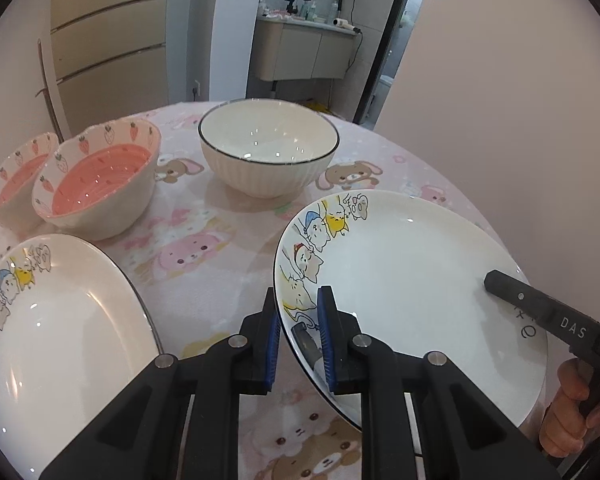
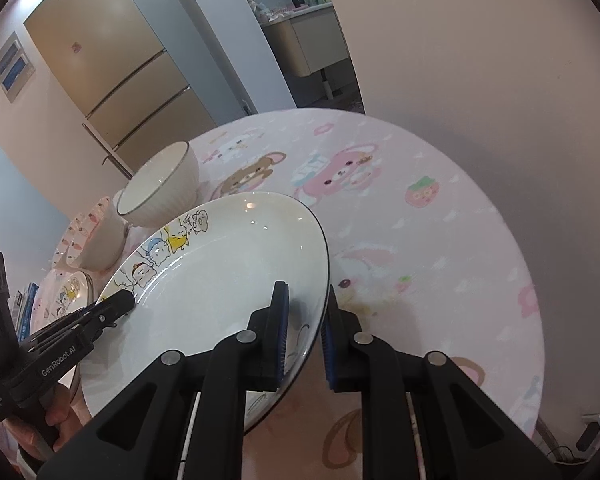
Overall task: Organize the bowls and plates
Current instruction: 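Lift the cartoon-rim plate with the left gripper while the right gripper holds its rim, then carry the held plate with both grippers over the plate stack and lower it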
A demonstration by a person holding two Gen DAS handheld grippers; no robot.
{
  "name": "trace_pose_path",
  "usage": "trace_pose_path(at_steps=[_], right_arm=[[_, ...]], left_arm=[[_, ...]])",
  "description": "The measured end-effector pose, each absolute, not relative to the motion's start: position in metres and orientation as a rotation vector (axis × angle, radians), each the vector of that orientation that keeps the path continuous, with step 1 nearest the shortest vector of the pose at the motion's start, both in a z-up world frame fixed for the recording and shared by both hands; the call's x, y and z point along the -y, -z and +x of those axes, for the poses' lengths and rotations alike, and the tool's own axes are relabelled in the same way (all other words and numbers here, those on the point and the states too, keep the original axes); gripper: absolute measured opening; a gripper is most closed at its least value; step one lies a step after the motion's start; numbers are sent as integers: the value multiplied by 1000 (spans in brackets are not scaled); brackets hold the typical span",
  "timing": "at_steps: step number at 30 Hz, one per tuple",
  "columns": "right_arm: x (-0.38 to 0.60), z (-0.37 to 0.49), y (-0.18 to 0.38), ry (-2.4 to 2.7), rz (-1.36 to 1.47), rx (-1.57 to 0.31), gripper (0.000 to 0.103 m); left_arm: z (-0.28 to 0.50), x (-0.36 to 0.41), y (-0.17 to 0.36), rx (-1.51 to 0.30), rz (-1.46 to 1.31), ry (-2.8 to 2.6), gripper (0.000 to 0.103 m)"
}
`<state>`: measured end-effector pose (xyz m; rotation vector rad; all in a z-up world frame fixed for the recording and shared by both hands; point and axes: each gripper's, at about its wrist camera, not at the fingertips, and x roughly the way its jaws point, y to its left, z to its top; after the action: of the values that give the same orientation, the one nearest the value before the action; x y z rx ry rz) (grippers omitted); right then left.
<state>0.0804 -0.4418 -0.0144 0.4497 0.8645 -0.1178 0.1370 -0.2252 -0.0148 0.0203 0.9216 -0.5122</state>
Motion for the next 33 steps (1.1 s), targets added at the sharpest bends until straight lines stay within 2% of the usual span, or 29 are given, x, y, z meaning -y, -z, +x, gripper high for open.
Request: trace_pose_path(at_steps=[17,33], right_arm=[[401,75,-33,57,376,-815,15],[308,89,-69,-83,292,-797,15]], left_arm=[[120,178,-28,-839,-93,491,19],[93,71,-70,-746,-181,388,19]])
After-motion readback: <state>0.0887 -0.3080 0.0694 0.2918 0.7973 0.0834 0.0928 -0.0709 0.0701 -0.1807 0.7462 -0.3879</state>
